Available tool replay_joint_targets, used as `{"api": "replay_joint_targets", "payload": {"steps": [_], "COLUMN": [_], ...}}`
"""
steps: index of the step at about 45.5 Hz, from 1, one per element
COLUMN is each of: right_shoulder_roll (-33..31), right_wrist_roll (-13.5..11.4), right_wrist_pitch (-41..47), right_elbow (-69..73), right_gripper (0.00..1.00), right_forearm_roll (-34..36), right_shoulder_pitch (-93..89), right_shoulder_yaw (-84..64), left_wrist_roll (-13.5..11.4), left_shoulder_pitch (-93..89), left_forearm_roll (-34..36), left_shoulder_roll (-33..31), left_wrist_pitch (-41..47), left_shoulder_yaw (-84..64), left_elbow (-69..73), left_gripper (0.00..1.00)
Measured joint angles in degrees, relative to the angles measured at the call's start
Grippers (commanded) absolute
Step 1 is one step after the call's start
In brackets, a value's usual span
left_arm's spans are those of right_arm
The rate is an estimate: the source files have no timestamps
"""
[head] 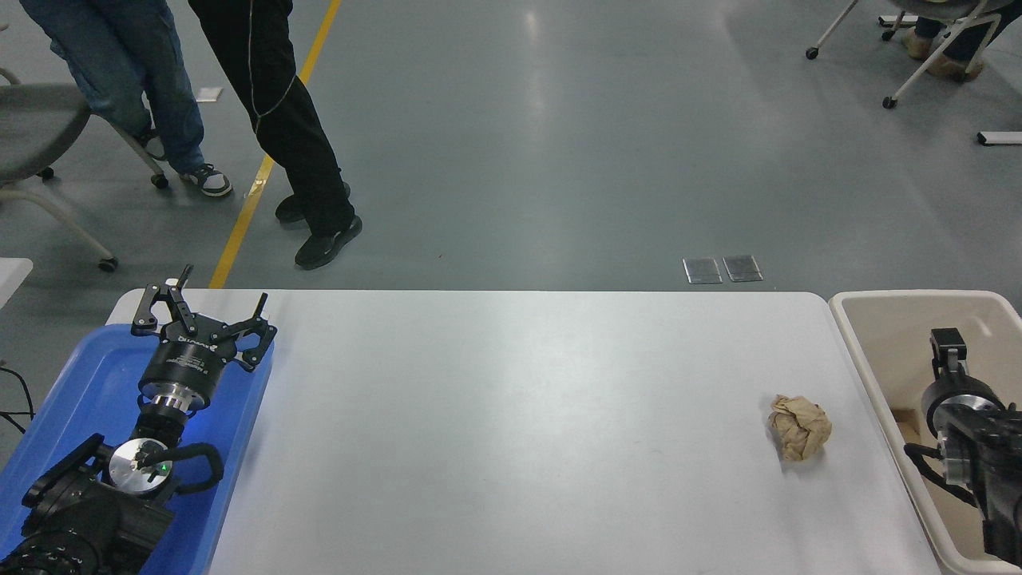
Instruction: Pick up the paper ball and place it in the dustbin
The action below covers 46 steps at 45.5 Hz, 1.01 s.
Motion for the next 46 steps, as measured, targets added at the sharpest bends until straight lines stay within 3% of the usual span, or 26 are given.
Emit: {"api": "replay_joint_targets", "payload": {"steps": [46], "right_shoulder_roll": [0.0], "right_wrist_roll": [2.3], "right_wrist_pitch": [3.0], "right_elbow": [0.6], "right_gripper": [1.00], "right_forearm_roll": [-1.5], "right_shoulder_pitch": [0.8], "right_shoulder_yaw": [-3.5], "left_wrist_roll": [0.0], "left_shoulder_pitch": [0.0], "left_forearm_roll": [0.0], "left_shoulder_roll": [0.1], "left_wrist_pitch": [0.0], "left_shoulder_yaw": [0.0], "left_elbow": [0.0], "left_gripper": [0.99]}}
